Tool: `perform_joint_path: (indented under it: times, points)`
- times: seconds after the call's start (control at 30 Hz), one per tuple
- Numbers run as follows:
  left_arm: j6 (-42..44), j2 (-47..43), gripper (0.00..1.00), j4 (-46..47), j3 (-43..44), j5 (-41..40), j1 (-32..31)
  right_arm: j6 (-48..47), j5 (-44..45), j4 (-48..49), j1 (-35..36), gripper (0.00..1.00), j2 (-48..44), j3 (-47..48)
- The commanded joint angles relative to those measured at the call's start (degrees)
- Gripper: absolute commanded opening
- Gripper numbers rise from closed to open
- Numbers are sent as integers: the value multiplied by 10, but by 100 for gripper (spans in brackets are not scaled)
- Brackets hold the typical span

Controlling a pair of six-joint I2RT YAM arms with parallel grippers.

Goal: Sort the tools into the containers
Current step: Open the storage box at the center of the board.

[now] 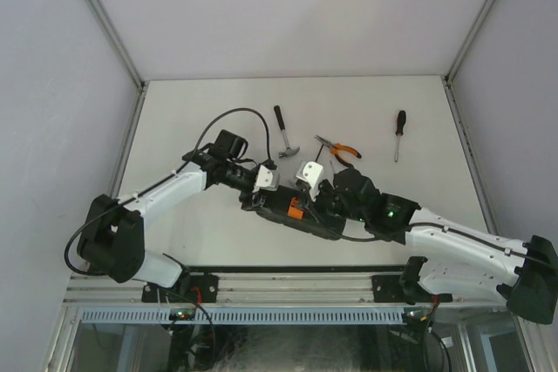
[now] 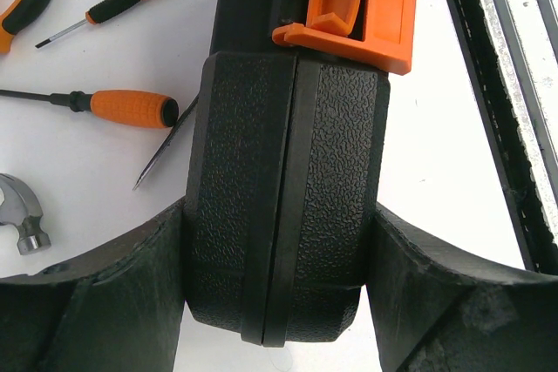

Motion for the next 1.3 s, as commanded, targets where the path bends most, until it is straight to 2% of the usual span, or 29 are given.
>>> perform_joint_path:
  times: [0.0, 0.13, 0.2, 0.4, 0.53, 0.87, 1.27]
  points:
    - [-3, 15, 0, -4, 18, -35, -3, 58, -31, 45, -37, 28, -28, -11]
    - [-4, 14, 0, -4, 17, -35, -3, 83, -85, 54, -77, 41, -48, -24]
    - [-3, 14, 0, -4, 17, -37, -3, 74, -77, 54, -74, 53, -57, -31]
    - [-3, 15, 0, -4, 17, -41, -3, 37, -35, 87, -47, 75, -86, -53]
    - [-3, 14, 0, -3, 18, -40, -3, -55, 17, 136, 11, 79, -100, -90]
    - [0, 12, 0, -3, 17, -41, -3, -271, 42, 202, 64, 89, -98, -148]
    - [0, 11, 0, -4, 18, -43, -3, -412, 77, 189, 89, 90, -50, -151]
